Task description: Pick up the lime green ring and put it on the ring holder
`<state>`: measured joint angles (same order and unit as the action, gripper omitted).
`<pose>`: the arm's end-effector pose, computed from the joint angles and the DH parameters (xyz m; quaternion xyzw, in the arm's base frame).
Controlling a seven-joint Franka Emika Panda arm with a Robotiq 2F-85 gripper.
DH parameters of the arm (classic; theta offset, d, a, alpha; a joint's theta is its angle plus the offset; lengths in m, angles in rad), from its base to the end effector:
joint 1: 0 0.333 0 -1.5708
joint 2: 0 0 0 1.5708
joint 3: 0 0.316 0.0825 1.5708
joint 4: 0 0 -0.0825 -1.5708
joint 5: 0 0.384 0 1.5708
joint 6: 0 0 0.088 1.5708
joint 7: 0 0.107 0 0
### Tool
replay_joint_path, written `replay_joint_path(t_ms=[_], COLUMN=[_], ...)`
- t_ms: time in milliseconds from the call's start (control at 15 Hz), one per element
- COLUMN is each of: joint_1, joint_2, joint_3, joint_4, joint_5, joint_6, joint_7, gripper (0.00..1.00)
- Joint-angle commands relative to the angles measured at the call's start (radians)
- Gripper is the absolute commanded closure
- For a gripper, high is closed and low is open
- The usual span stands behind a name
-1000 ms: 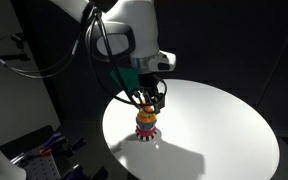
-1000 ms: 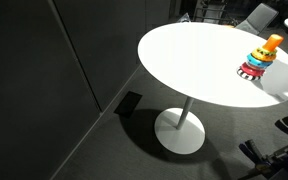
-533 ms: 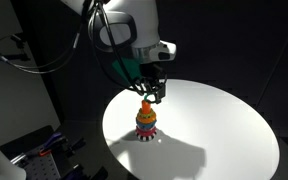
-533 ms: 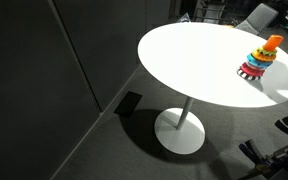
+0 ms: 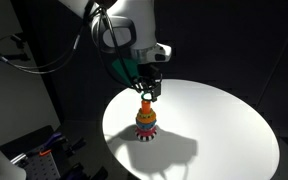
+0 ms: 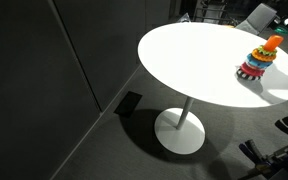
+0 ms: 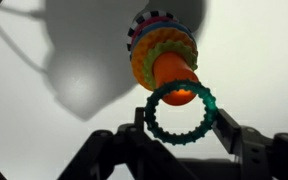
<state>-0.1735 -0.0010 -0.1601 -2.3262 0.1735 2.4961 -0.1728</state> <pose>0.4942 -0.1723 0.3557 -0.9842 0.1440 -0.0968 0.0348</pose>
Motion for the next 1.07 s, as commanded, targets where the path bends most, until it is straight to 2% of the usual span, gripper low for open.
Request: replay_joint_path(t_ms=[0,1000], joint_1=[0.010,0.012], joint_2=[0.036,0.038], joint_3=[0.004,0.004], joint_4=[0.037,0.045], joint_5=[-0.002,-0.118], joint_6=[-0.032,-0.106], joint_7=[0.039,0.164], gripper=[0.55,0.55])
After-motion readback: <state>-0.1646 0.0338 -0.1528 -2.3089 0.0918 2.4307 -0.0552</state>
